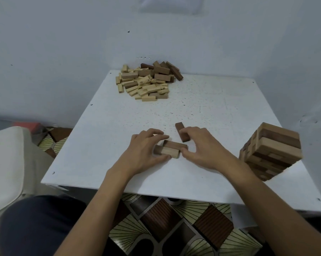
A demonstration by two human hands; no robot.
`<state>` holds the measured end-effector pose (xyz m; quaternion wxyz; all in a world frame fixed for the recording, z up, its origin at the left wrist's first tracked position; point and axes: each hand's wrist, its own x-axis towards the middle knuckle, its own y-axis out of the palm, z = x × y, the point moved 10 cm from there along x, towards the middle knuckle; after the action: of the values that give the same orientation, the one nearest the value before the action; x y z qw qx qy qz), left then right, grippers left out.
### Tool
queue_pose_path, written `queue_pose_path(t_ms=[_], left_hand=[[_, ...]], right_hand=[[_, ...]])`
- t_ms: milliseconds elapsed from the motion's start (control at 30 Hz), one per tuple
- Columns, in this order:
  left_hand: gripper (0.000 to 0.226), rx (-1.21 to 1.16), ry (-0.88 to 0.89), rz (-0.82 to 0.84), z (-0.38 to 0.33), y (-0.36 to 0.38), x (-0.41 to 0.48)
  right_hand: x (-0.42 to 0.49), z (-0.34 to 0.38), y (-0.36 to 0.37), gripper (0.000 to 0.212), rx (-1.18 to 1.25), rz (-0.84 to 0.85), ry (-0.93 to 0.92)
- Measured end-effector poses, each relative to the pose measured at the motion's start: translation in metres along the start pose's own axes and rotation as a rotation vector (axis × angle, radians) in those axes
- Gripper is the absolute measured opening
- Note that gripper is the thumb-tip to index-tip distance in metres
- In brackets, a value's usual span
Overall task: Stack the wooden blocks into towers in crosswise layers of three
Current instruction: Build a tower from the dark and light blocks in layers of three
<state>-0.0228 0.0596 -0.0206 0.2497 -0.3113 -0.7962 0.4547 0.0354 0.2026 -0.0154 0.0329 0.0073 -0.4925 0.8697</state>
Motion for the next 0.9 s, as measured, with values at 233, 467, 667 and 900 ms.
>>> queue_pose_path(t_ms=[233, 467, 667, 900], left_hand=[[0.092, 0.098, 0.024, 0.137, -0.005, 0.005, 0.025], [0.084, 0.123, 0.050, 0.135, -0.006, 0.007, 0.029], [0.088, -0.032, 0.006, 0.095, 0.001, 0.007, 0.017], [0.077, -0.062, 0.000, 0.126, 0.000, 0.002, 0.010]], right_hand=[[0.000, -0.003, 0.004, 0.037, 0.054, -0.059, 0.029], [-0.004, 0.003, 0.003, 0.036, 0.030, -0.068, 0.035], [-0.014, 0.006, 0.005, 0.047, 0.048, -0.138, 0.068], [-0.018, 0.012, 0.011, 0.045, 0.006, -0.083, 0.077]])
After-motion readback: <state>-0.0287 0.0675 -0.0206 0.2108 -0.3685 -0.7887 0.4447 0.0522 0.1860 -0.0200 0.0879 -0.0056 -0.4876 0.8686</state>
